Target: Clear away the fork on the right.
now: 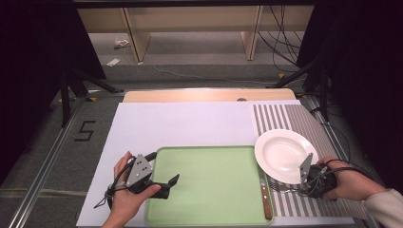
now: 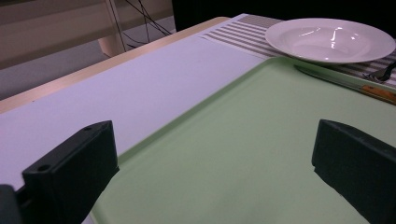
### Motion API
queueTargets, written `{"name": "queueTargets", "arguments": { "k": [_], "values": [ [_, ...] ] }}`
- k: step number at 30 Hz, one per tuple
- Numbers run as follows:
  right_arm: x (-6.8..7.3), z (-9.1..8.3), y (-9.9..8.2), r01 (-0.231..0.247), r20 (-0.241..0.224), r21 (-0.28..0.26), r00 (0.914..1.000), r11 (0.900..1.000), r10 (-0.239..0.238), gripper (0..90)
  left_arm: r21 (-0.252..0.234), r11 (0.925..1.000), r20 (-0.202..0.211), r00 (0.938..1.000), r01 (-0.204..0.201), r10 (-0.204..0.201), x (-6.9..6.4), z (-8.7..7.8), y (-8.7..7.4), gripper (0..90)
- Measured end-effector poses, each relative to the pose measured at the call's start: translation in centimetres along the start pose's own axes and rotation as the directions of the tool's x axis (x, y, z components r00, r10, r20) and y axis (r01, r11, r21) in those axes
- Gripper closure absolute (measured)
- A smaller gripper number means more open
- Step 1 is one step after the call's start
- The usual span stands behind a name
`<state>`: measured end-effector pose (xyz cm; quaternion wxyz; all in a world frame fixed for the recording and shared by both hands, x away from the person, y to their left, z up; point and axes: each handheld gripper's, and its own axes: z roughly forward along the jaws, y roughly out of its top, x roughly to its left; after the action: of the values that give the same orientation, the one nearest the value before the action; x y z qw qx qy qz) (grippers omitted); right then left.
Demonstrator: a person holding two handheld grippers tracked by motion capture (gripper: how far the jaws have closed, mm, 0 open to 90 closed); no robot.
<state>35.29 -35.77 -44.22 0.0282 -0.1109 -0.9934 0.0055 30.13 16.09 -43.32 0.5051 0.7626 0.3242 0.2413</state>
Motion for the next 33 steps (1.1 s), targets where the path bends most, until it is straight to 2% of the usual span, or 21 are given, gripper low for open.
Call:
{"name": "queueTargets", "arguments": {
  "k": [5, 6, 7, 12, 22, 23, 24, 28, 33],
  "values": [
    [0.2, -0.3, -0.2, -0.012, -0.015, -0.008, 0.9998, 0.9999, 0.012, 77.7, -0.002, 1.0, 0.001, 1.0, 0.001, -0.001, 0.0, 0.0, 0.0, 0.0],
    [0.2, -0.3, -0.3, 0.0, -0.018, -0.013, 0.9998, 0.9999, -0.001, 77.7, -0.003, 1.0, 0.001, 1.0, 0.001, -0.001, 0.0, 0.0, 0.0, 0.0],
    [0.4, -0.6, -0.4, -0.014, -0.024, -0.017, 0.9996, 0.9998, 0.013, 77.7, -0.004, 1.0, 0.001, 1.0, 0.0, 0.0, 0.0, 0.0, 0.0, 0.0],
    [0.6, -1.1, -0.3, -0.003, -0.031, -0.028, 0.9995, 0.9996, 0.002, 77.7, -0.003, 1.0, 0.0, 1.0, 0.002, -0.002, 0.0, 0.0, 0.0, 0.0],
    [0.9, -2.4, 1.0, -0.005, -0.028, -0.051, 0.9996, 0.9987, 0.003, 77.7, -0.004, 1.0, -0.001, 1.0, 0.001, -0.001, 0.0, -0.1, 0.1, 0.0],
    [1.0, -2.5, 1.2, -0.021, -0.031, -0.052, 0.9993, 0.9984, 0.02, 77.7, -0.005, 1.0, -0.001, 1.0, 0.002, -0.002, 0.0, -0.1, 0.1, 0.0],
    [0.9, -2.6, 1.3, -0.015, -0.029, -0.053, 0.9995, 0.9985, 0.013, 77.7, -0.006, 1.0, -0.001, 1.0, 0.002, -0.002, 0.0, -0.1, 0.1, 0.0],
    [0.8, -3.0, 1.9, -0.043, -0.034, -0.057, 0.9986, 0.9975, 0.041, 77.7, -0.006, 1.0, -0.001, 1.0, 0.0, 0.0, 0.0, -0.1, 0.1, 0.0],
    [0.8, -3.4, 2.5, -0.049, -0.031, -0.068, 0.9984, 0.9965, 0.047, 77.7, -0.006, 1.0, -0.002, 1.0, -0.001, 0.001, 0.0, -0.1, 0.1, 0.0]
  ]
}}
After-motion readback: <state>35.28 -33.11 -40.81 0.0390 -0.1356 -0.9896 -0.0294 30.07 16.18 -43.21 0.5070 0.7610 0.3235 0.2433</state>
